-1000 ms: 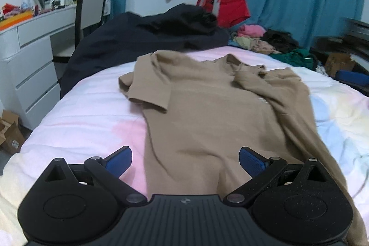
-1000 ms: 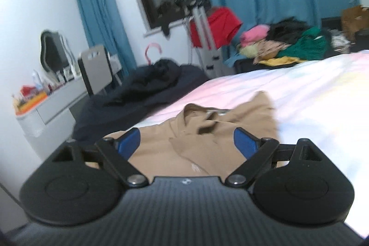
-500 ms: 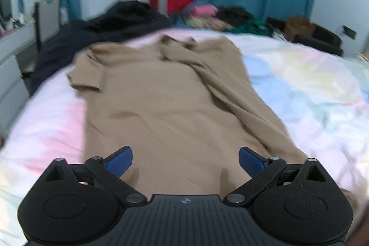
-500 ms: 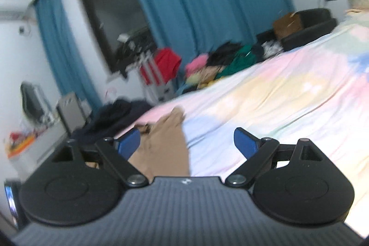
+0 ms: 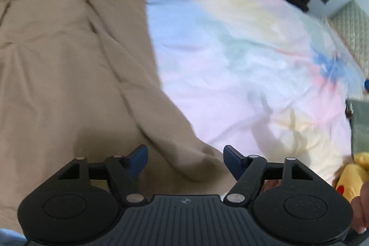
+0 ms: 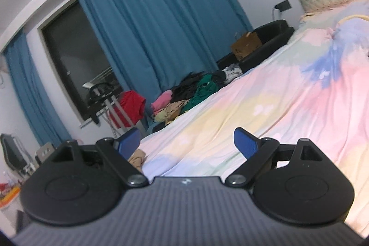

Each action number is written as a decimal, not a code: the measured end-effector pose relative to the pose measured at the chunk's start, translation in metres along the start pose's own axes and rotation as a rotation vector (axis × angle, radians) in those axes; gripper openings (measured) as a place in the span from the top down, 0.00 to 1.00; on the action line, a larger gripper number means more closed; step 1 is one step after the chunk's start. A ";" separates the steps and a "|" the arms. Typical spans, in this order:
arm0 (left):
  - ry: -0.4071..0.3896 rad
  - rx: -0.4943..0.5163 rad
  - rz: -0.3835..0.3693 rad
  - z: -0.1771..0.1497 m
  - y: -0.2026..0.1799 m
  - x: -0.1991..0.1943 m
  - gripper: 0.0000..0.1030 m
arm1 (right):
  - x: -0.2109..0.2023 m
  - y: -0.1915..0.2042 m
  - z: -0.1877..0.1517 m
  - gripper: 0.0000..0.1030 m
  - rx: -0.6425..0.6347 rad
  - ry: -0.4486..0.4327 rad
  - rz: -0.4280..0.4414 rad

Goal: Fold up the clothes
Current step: 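Grasp the opposite side edge with the left gripper and fold it over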

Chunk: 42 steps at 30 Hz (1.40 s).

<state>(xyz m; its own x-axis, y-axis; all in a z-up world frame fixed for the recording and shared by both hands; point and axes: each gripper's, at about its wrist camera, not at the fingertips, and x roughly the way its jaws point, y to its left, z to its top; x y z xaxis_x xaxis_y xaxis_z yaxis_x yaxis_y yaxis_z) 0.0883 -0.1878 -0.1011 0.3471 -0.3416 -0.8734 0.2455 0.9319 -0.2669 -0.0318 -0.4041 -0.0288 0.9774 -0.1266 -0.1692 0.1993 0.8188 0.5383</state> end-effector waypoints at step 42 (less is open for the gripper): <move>-0.028 -0.274 -0.104 -0.070 0.170 -0.083 0.54 | 0.023 0.034 -0.026 0.13 -0.154 0.145 -0.014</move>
<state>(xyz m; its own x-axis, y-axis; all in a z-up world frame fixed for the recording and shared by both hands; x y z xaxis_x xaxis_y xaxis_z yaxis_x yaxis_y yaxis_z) 0.0377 0.0079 -0.1029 0.3583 -0.4365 -0.8253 0.0289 0.8887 -0.4576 -0.0045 -0.3650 -0.0361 0.9521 -0.0659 -0.2986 0.1886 0.8951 0.4041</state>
